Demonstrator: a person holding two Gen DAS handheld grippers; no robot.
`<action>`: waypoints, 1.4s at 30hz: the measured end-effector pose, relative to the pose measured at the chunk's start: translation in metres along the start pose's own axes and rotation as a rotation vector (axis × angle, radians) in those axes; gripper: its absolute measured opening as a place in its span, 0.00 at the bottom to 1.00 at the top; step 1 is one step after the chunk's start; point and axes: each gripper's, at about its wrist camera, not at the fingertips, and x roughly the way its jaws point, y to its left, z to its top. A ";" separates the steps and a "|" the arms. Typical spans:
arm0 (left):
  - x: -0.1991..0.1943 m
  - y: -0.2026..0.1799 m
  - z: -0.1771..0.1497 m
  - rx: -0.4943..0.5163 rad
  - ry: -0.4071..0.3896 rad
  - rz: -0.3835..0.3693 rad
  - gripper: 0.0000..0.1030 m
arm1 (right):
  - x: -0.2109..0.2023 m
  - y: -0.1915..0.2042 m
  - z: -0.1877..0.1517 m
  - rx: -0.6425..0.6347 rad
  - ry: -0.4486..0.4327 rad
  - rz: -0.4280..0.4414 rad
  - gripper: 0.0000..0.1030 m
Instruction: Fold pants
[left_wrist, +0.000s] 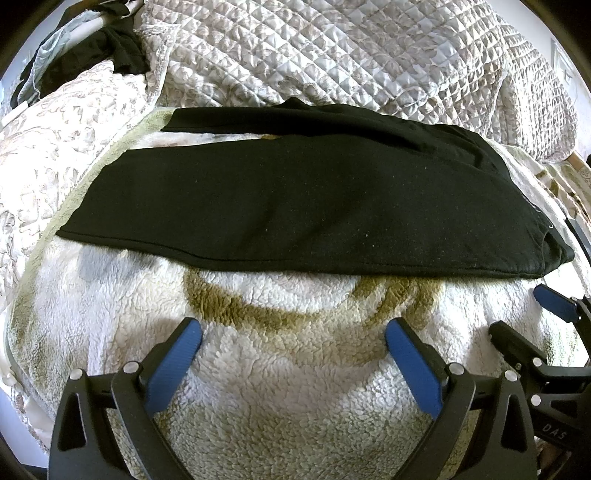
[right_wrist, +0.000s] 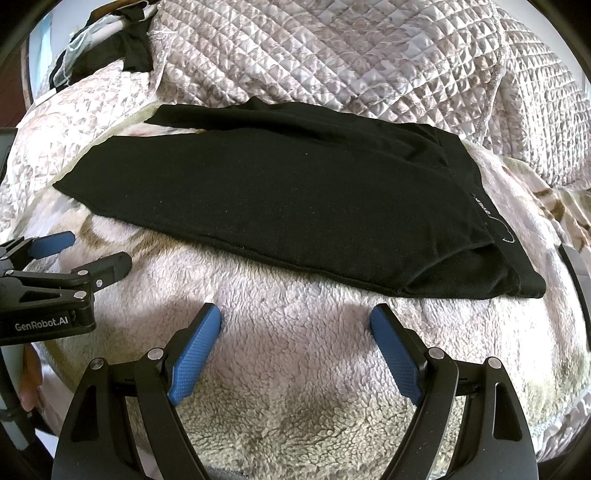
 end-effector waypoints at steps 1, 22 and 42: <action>0.000 0.000 0.000 0.000 0.000 0.000 0.98 | 0.000 0.000 -0.001 0.000 0.001 0.000 0.81; -0.008 0.003 0.005 -0.019 -0.017 -0.022 0.98 | -0.015 -0.016 0.003 0.063 -0.027 0.068 0.81; -0.010 0.071 0.012 -0.280 -0.084 -0.066 0.91 | -0.016 -0.109 0.001 0.433 -0.050 0.043 0.80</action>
